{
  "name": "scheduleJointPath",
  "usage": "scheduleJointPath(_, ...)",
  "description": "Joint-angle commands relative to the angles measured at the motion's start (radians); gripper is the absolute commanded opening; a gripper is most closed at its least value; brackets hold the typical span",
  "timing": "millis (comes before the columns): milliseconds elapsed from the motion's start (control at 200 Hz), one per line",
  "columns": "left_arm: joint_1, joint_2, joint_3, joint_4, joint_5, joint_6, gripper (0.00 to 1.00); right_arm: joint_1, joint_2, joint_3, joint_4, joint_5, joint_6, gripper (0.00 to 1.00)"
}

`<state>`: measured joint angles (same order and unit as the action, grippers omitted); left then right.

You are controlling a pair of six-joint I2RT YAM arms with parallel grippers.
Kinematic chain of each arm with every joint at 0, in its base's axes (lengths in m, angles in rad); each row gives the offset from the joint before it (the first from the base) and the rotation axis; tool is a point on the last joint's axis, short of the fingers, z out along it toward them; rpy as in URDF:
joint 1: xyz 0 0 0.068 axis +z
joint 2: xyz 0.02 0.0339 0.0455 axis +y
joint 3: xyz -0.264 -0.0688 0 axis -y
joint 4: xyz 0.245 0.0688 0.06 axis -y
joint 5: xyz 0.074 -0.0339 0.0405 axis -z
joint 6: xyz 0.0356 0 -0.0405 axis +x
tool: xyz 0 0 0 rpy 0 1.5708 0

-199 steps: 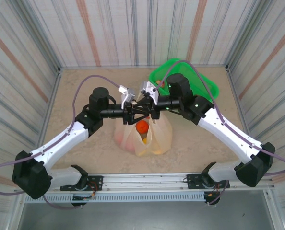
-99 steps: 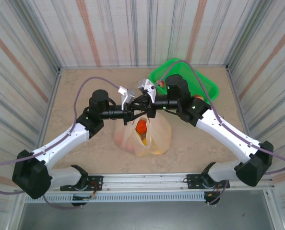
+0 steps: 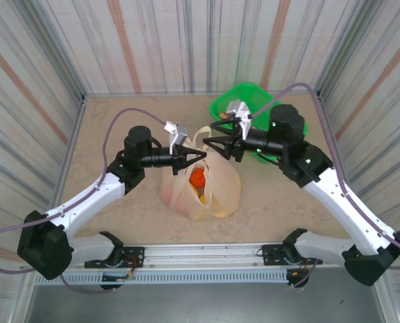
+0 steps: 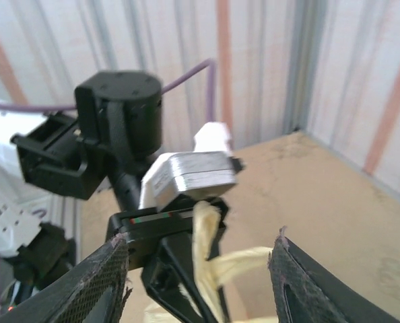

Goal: Place the fake fruits into the plastic bag and tie a complex knot

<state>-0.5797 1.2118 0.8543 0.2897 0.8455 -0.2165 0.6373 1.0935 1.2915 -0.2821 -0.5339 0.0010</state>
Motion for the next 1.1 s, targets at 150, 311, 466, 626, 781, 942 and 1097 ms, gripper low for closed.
scheduleJointPath(150, 0.006, -0.044, -0.019, 0.007, 0.013, 0.040, 0.00, -0.078, 0.115, 0.088, -0.247, -0.047, 0.124, 0.59)
scheduleJointPath(311, -0.008, -0.054, -0.020, -0.017, 0.015, 0.068, 0.00, -0.083, 0.229, 0.195, -0.361, -0.118, 0.123, 0.59)
scheduleJointPath(466, -0.024, -0.059, -0.012, -0.061, 0.002, 0.096, 0.01, -0.085, 0.314, 0.277, -0.411, -0.222, 0.108, 0.50)
scheduleJointPath(626, -0.026, -0.068, -0.009, -0.095, -0.020, 0.109, 0.02, -0.085, 0.332, 0.305, -0.392, -0.291, 0.118, 0.21)
scheduleJointPath(781, -0.034, -0.084, -0.015, -0.131, -0.055, 0.117, 0.03, -0.100, 0.328, 0.321, -0.435, -0.268, 0.099, 0.00)
scheduleJointPath(942, -0.062, -0.088, -0.011, -0.181, -0.081, 0.146, 0.05, -0.131, 0.273, 0.294, -0.383, -0.238, 0.117, 0.00)
scheduleJointPath(1097, -0.071, -0.071, 0.000, -0.205, -0.089, 0.154, 0.05, -0.150, 0.241, 0.279, -0.348, -0.249, 0.132, 0.00)
